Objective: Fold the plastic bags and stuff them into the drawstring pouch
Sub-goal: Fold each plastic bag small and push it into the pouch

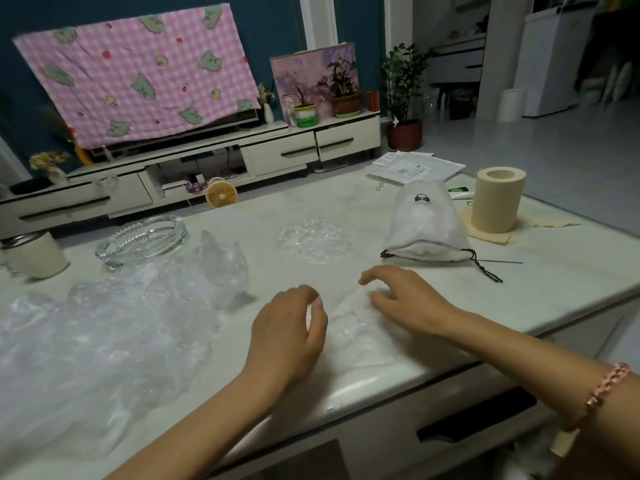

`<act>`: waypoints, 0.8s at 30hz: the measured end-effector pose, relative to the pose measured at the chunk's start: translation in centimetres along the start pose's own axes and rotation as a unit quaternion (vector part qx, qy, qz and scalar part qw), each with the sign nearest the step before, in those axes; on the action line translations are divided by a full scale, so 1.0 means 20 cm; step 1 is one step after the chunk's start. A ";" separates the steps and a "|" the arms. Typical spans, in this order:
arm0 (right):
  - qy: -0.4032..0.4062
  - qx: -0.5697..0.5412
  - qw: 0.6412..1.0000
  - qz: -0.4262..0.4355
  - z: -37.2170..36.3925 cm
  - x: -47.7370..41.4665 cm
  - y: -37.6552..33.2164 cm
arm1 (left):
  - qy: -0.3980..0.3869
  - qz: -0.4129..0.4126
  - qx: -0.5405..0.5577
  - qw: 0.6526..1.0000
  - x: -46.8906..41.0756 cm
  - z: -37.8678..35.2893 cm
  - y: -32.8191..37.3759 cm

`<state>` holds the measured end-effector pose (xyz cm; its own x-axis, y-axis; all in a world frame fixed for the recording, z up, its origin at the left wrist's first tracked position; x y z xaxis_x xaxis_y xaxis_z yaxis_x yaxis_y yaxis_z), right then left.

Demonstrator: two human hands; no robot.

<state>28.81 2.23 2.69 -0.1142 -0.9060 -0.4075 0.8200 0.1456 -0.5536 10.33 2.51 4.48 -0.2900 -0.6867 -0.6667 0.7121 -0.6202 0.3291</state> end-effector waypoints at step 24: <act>-0.178 0.056 0.973 0.135 -0.02 0.21 -0.09 | -0.076 -0.011 0.067 0.995 0.10 -0.15 -0.20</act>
<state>26.63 -1.67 1.71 0.2998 -0.9236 -0.2388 0.8509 0.3721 -0.3709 8.91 4.71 -0.22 -0.4050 -0.7159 -0.5688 0.6164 -0.6732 0.4084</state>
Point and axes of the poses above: each hand's wrist, its own x-axis away from the middle knuckle, its own z-axis out of the back of the hand, y = z × x, the point moved 4 cm from there along -x, towards the middle knuckle, and after that the axes turned 12 degrees about y, right-handed, at the moved point
